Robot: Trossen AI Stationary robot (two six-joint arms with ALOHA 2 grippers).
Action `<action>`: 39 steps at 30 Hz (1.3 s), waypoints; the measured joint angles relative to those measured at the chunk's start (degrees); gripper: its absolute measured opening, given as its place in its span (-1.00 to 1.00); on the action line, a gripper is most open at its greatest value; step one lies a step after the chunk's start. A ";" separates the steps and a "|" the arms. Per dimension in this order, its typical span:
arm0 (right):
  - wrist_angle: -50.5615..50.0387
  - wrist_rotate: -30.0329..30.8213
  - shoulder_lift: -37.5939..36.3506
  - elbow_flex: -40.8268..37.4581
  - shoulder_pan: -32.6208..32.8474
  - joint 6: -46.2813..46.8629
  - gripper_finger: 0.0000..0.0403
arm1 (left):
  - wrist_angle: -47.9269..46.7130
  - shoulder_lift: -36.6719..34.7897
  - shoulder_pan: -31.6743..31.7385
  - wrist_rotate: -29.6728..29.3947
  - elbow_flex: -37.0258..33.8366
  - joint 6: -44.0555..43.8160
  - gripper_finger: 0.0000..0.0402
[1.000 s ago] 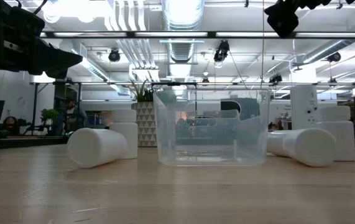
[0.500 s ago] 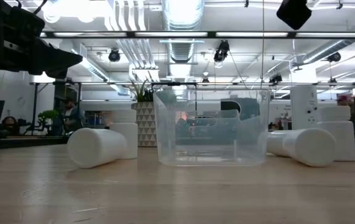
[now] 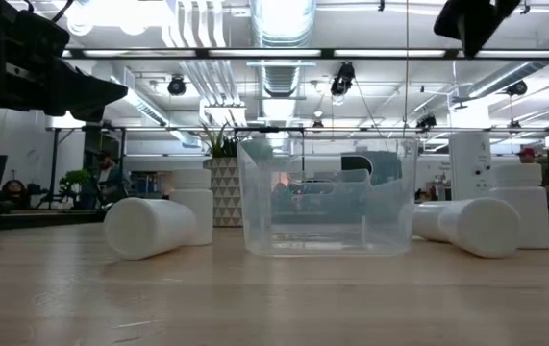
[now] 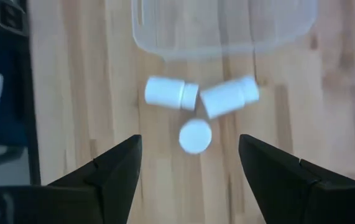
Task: Pick and place pill bottles into a basket
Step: Put the white medicine bottle into the transparent bin
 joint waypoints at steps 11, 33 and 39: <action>-6.85 3.13 13.85 4.81 1.27 1.88 0.28 | -0.03 0.00 -0.01 0.01 0.00 0.00 -1.00; 2.28 11.44 10.06 -5.12 6.75 9.46 0.17 | -0.52 1.27 -0.01 0.03 0.00 0.00 -1.00; 5.95 10.68 10.06 -9.03 7.38 9.44 0.16 | -0.50 1.60 0.00 0.03 0.00 -0.02 -1.00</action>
